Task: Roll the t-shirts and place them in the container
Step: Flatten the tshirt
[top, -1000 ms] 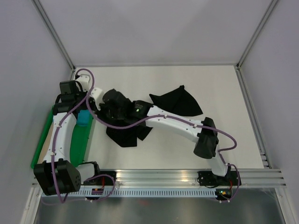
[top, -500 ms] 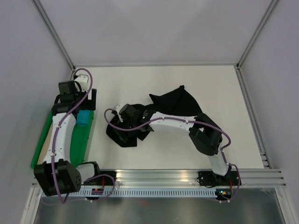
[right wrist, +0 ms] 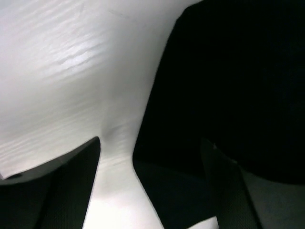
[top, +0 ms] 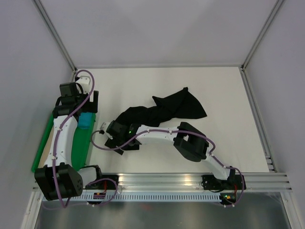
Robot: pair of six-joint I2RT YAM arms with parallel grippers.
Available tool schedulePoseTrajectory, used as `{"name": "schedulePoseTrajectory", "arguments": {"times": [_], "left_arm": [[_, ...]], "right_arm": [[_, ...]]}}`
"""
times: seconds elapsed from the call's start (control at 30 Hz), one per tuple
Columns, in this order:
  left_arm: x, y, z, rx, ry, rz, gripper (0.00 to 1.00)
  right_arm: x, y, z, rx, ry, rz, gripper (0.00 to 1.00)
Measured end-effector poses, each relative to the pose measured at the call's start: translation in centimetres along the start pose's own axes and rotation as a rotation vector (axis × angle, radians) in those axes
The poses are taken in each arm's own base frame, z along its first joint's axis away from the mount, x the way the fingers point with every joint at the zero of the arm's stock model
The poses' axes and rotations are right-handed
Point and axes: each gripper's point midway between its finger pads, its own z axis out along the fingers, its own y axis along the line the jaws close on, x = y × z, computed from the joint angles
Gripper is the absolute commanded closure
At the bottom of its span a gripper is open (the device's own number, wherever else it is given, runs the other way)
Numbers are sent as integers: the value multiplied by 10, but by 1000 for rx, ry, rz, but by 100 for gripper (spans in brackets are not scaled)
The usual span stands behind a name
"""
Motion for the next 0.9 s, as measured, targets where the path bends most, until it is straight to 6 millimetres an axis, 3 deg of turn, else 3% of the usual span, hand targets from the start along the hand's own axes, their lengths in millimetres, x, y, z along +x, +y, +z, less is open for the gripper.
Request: {"name": "schedulePoseTrajectory", "arguments": {"times": [0.07,0.1,0.13,0.23,0.27,0.57,0.63,0.73,0.83,0.9], "left_arm": [[0,0,0,0,0,0,0],[0,0,0,0,0,0,0],[0,0,0,0,0,0,0],[0,0,0,0,0,0,0],[0,0,0,0,0,0,0],[0,0,0,0,0,0,0],[0,0,0,0,0,0,0],[-6,5,-1,-23,-17,1,0],[-14,15,-8,-52,-32,-3,0],[-23,21,-14,-66,-51,1,0]], "right_arm": [[-3,-5,2,25,9,5,36],[-2,-6,4,29,18,15,53],[-2,-7,4,34,21,19,60],[0,-9,4,50,32,37,96],[1,-11,3,59,33,42,100],[-2,-10,-9,35,64,63,100],[-23,-5,-20,-22,28,79,100],[-83,-1,-57,-113,-88,105,100],[-182,-8,-127,-208,-379,151,100],[-221,-24,-191,-266,-550,206,100]]}}
